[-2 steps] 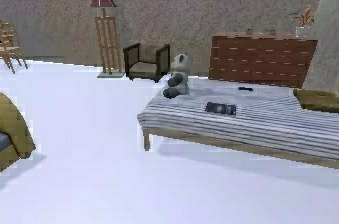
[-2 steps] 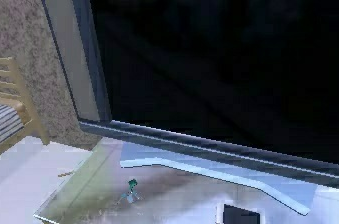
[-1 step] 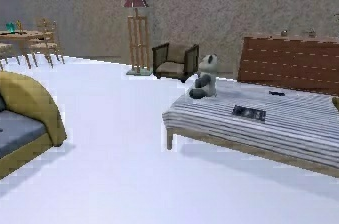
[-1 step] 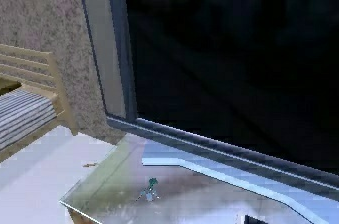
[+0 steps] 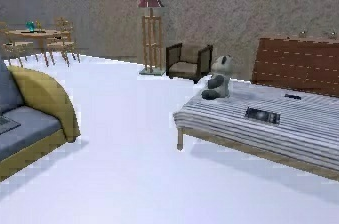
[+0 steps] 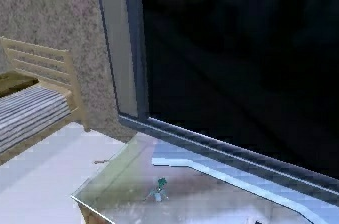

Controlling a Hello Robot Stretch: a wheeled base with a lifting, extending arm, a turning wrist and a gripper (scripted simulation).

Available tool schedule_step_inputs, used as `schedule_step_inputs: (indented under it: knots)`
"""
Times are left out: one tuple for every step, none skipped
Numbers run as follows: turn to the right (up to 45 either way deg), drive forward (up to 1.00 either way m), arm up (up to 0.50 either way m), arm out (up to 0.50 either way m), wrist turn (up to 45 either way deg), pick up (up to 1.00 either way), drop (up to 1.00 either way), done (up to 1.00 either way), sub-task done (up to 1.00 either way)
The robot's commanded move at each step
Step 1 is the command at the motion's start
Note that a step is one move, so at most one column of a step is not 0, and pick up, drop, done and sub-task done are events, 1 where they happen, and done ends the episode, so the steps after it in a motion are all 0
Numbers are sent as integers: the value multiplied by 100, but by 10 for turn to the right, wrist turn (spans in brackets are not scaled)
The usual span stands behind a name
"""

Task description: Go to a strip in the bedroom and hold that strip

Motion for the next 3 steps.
schedule_step_inputs:
  knots:
    - [450,0,0,0,0,0,0,0,0]
    - [0,15,0,0,0,0,0,0,0]
    - [-270,0,0,0,0,0,0,0,0]
